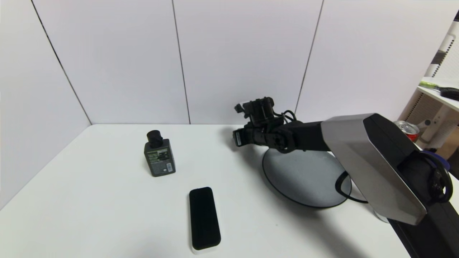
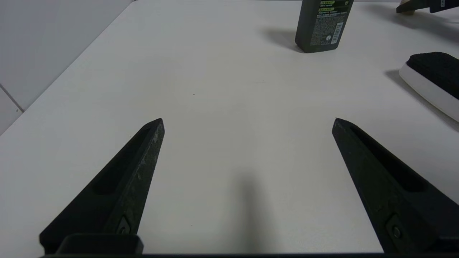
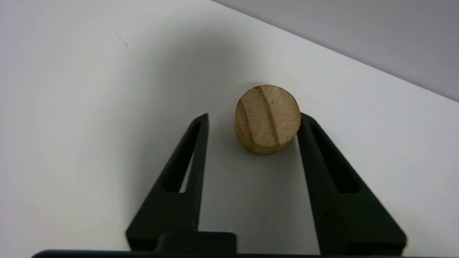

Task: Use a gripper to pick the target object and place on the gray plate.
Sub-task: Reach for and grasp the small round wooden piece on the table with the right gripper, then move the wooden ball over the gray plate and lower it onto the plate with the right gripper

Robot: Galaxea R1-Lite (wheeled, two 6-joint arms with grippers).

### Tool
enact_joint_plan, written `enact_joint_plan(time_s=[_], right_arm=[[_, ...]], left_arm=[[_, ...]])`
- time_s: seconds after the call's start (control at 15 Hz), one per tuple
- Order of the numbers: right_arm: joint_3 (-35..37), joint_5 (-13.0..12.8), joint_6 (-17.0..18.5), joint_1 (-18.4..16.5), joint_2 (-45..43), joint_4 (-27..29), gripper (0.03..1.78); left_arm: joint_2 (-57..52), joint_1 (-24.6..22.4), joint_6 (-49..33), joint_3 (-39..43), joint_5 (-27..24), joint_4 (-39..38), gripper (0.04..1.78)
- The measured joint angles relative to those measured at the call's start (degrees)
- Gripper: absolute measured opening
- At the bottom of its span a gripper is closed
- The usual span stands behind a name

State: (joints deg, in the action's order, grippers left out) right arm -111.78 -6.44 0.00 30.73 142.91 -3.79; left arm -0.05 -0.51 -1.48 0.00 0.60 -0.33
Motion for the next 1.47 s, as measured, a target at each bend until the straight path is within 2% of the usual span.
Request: enact_joint_plan(time_s=[0.07,0.6,0.8,1.0,1.2,1.47], right_arm=[[0.00,0.00,0.02,0.00,0.04,-0.01,0.46],[0.00,-0.04,0.22,0.05,-1.04,0.77,0.46],[0.30,-0.59,0.63,0.07,-5.29,4.21,0.46],[1.66,-0.73,2.54,-0.17,-11.79,8.75,0.46],[7.59,-0.65,2.86,-1.68,-19.90,14.37,0.46],[18.79,-0.30,2.21,-4.74,-29.34,16.16,0.46]], left_arm=[[0.00,0.00,0.00,0.00,0.00,0.00,1.69],[0.00,0.00,0.00,0.00,0.00,0.02,1.69],[0.00,0.00,0.02,0.00,-0.02,0.00,1.69],[0.00,0.00,0.02,0.00,0.00,0.02,1.69],[0.00,0.00,0.00,0.00,0.00,0.00,1.69],[0.00,0.00,0.02,0.00,-0.02,0.00,1.69]])
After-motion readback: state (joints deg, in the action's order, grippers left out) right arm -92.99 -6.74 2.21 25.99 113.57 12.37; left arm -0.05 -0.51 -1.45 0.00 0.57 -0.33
